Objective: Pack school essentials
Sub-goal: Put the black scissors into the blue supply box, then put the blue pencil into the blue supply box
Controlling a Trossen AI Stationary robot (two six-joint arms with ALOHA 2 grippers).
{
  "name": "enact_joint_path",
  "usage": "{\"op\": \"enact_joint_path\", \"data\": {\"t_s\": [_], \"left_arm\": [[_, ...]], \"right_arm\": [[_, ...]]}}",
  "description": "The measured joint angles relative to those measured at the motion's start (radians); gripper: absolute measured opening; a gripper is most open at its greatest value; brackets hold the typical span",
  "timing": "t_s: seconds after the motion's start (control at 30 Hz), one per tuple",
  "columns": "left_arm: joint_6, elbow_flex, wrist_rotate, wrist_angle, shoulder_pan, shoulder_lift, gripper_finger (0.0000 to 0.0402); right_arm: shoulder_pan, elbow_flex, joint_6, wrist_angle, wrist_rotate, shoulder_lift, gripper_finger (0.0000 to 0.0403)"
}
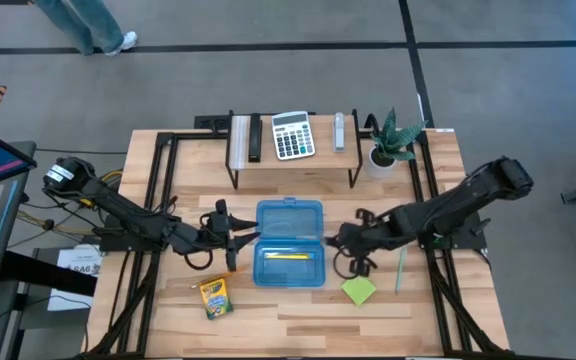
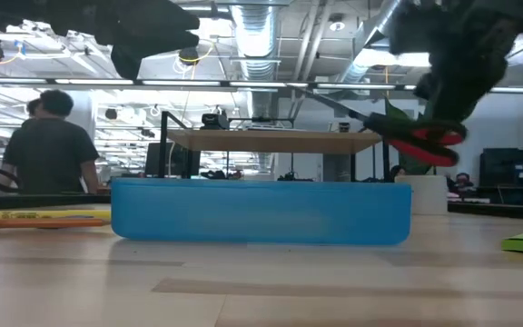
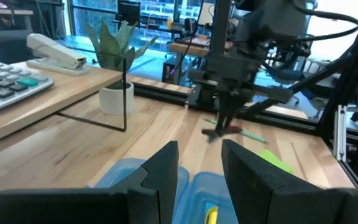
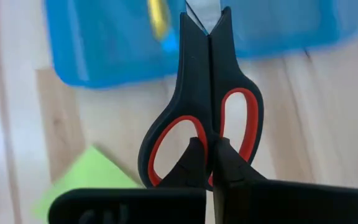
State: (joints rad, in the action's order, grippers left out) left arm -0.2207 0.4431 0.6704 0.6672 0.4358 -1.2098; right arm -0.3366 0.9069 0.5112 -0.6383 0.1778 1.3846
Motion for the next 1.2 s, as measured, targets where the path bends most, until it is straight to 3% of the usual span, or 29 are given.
{"op": "enact_joint_path", "data": {"t_s": [0.4,0.73,1.2], "left_arm": [[0.007,0.0,0.024,0.022,0.003,0.058,0.0112],[-0.007,0.0,0.015,-0.003,0.003,0.061,0.0112],[-0.008,0.0,0.014,-0.009,0.003,0.061,0.0112]], "right_arm": [[-0.028,0.301,-0.176,0.019,-0.027,0.333,0.0002],[0.032,0.389,-0.202,0.008,-0.08,0.487,0.0014],[0.077,0.389,-0.224,-0.019,-0.085,0.479,0.0163]]}}
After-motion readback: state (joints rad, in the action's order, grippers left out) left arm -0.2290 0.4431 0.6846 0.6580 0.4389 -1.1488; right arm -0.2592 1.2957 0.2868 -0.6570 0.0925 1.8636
